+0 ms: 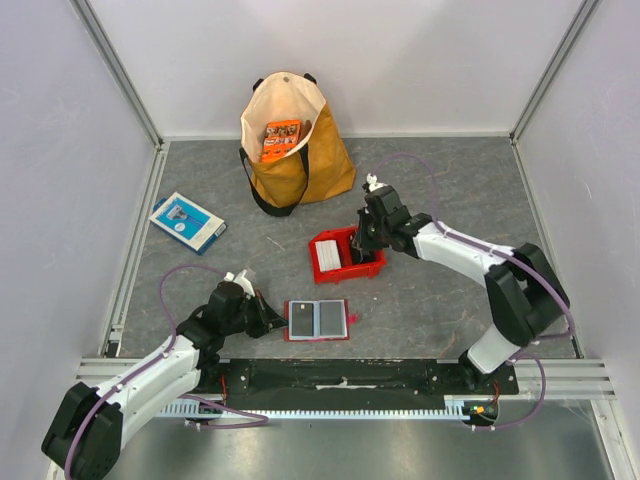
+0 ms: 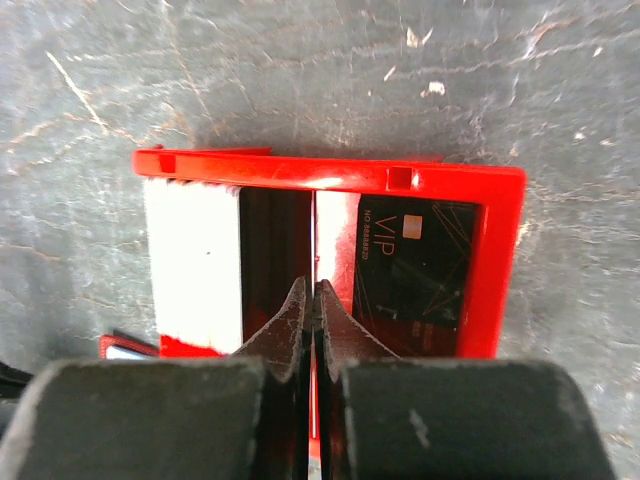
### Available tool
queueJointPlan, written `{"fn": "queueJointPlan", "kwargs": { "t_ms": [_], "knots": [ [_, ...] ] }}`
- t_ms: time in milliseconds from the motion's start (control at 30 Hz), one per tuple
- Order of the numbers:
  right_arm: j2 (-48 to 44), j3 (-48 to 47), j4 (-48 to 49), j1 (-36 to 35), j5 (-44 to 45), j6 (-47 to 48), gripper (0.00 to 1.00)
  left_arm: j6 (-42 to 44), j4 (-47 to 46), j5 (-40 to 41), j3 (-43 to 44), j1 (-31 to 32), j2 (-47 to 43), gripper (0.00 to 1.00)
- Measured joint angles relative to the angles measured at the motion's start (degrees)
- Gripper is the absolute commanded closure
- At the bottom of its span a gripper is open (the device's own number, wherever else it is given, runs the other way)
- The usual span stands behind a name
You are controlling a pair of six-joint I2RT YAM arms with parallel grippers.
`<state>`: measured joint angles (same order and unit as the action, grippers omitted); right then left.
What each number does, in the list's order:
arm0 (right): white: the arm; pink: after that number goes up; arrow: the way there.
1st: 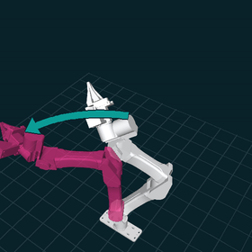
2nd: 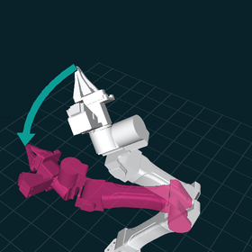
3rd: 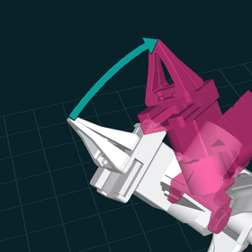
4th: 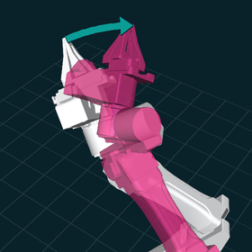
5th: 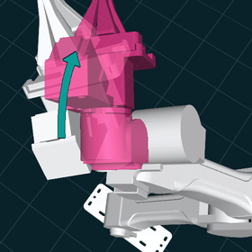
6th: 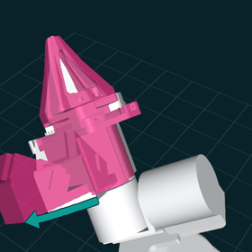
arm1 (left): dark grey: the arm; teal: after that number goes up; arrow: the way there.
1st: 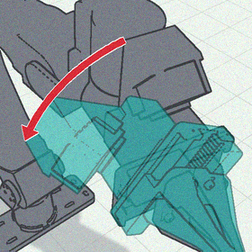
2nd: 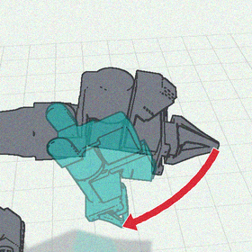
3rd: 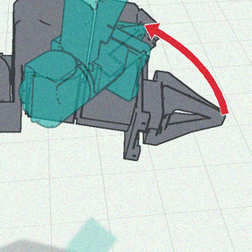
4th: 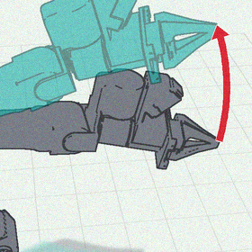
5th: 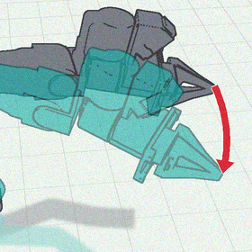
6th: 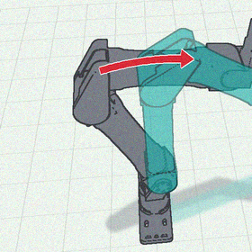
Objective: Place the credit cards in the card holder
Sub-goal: Pick up the credit card from the storage box.
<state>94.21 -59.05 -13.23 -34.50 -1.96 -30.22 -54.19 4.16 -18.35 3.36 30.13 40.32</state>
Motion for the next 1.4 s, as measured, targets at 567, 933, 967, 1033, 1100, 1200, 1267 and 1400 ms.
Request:
{"fn": "queueJointPlan", "kwargs": {
  "t_ms": [567, 933, 967, 1033, 1100, 1200, 1267, 1400],
  "knots": [
    [-6.9, -3.4, -9.3, -0.2, 9.8, 7.5, 1.00, 0.0, 0.0, 0.0, 0.0, 0.0, -0.2, 0.98],
    [-4.9, -3.4, -11.3, 0.0, 15.5, 12.2, 1.00, 0.0, 0.1, -0.1, 0.0, 0.0, -0.4, 0.98],
    [-4.9, -3.4, -11.3, 0.0, 16.1, 12.7, 1.00, 0.0, 0.1, -0.1, 0.0, 0.0, -0.4, 0.98],
    [-4.9, -3.4, -11.4, 0.2, 17.2, 13.6, 1.00, 0.0, 0.1, -0.1, 0.0, 0.0, -0.5, 0.98],
    [-4.9, -3.4, -11.6, 0.5, 18.2, 14.5, 1.00, 0.0, 0.2, -0.1, 0.0, 0.0, -0.5, 0.98],
    [-4.9, -3.4, -12.0, 1.1, 19.9, 15.9, 1.00, 0.0, 0.2, -0.2, 0.0, 0.0, -0.5, 0.98],
    [-4.9, -3.4, -12.2, 1.7, 20.6, 16.7, 1.00, 0.0, 0.2, -0.2, 0.0, 0.0, -0.6, 0.98],
    [-4.9, -3.6, -12.6, 2.5, 21.3, 17.7, 1.00, 0.0, 0.2, -0.2, 0.0, 0.0, -0.7, 0.98]
  ]
}}
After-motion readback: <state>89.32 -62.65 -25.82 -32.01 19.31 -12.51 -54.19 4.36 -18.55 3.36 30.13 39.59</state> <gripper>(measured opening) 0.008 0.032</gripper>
